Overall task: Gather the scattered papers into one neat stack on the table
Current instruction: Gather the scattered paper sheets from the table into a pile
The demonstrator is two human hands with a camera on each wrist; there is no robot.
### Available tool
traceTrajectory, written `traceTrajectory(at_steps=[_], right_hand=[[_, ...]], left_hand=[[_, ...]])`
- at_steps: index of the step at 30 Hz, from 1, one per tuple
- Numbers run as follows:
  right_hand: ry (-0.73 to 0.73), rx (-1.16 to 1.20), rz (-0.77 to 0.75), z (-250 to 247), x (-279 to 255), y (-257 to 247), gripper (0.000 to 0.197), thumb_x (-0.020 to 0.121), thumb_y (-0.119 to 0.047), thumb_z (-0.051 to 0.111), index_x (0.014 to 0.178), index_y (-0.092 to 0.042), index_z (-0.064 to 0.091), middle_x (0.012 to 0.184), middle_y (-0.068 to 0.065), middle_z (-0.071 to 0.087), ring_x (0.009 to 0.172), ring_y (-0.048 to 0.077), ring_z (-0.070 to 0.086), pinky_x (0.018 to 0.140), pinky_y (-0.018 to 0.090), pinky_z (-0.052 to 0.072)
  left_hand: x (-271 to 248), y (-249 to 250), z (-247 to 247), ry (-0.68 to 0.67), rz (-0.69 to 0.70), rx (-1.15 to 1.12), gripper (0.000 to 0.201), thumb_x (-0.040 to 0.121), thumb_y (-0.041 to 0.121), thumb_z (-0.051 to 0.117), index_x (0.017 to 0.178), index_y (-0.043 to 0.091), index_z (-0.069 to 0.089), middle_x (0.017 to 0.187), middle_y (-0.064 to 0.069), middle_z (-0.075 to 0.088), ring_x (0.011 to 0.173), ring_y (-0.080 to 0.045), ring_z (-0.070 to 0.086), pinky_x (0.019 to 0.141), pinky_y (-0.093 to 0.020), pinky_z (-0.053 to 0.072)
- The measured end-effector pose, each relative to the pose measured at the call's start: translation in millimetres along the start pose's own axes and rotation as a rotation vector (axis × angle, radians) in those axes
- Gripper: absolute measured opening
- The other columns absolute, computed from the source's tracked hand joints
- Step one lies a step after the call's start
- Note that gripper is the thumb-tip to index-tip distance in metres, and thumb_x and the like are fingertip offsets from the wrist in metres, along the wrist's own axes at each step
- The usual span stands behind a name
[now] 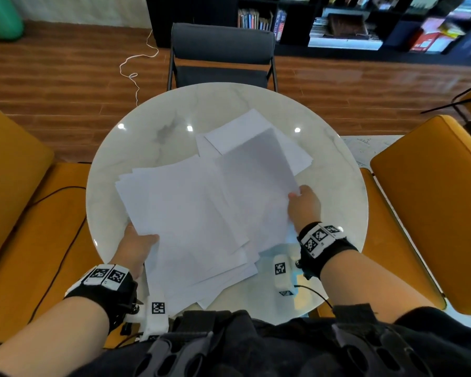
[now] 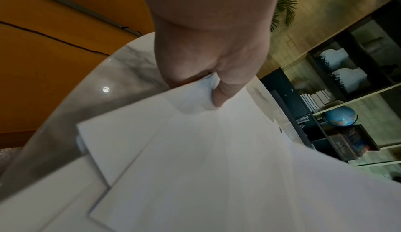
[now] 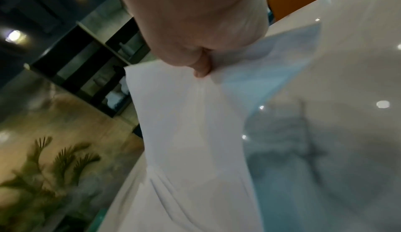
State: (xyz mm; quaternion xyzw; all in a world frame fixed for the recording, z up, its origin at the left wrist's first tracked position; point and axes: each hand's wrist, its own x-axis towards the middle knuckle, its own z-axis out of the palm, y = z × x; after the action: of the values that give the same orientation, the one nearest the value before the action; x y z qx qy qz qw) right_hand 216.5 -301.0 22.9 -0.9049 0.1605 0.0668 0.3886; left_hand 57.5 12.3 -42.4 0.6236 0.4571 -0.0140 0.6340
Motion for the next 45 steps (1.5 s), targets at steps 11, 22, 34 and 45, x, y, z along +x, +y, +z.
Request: traceTrajectory(at_steps=[11, 22, 34, 45], right_hand=[[0.062, 0.294, 0.020, -7.9, 38.9, -22.3, 0.015, 0.098, -0.027, 0.041, 0.098, -0.012, 0.041, 0.096, 0.012, 0.048, 0.086, 0.022, 0.047, 0.083, 0.037, 0.044], [-0.519, -0.038, -0.184, 56.0, -5.9, -31.1, 0.027, 0.092, -0.025, 0.055, 0.076, -0.005, 0.046, 0.073, 0.014, 0.047, 0.065, 0.022, 0.044, 0.057, 0.031, 0.033], [-0.267, -0.375, -0.312, 39.2, 78.6, -29.0, 0.038, 0.087, -0.044, 0.059, 0.114, -0.018, 0.062, 0.121, 0.011, 0.057, 0.107, 0.027, 0.058, 0.092, 0.037, 0.048], [-0.192, -0.779, -0.085, 15.8, 197.9, -28.8, 0.115, 0.057, -0.056, 0.083, 0.145, -0.017, 0.020, 0.140, 0.018, 0.034, 0.130, 0.038, 0.034, 0.108, 0.053, 0.032]], left_hand=[[-15.3, 3.6, 8.4, 0.050, -0.031, -0.086, 0.044, 0.093, 0.003, 0.057, 0.134, 0.016, 0.052, 0.124, -0.009, 0.061, 0.116, -0.033, 0.056, 0.092, -0.040, 0.044], [-24.9, 5.4, 10.9, 0.060, -0.219, -0.266, 0.097, 0.058, 0.082, 0.070, 0.138, 0.030, 0.052, 0.130, -0.001, 0.062, 0.122, -0.028, 0.057, 0.108, -0.052, 0.041], [-25.9, -7.7, 16.2, 0.105, -0.011, -0.027, 0.050, 0.094, 0.013, 0.062, 0.141, 0.023, 0.047, 0.129, -0.003, 0.061, 0.119, -0.030, 0.057, 0.104, -0.051, 0.043], [-22.2, -14.3, 14.6, 0.066, 0.012, -0.057, 0.052, 0.093, 0.010, 0.064, 0.140, 0.025, 0.049, 0.124, -0.002, 0.065, 0.113, -0.028, 0.060, 0.100, -0.055, 0.046]])
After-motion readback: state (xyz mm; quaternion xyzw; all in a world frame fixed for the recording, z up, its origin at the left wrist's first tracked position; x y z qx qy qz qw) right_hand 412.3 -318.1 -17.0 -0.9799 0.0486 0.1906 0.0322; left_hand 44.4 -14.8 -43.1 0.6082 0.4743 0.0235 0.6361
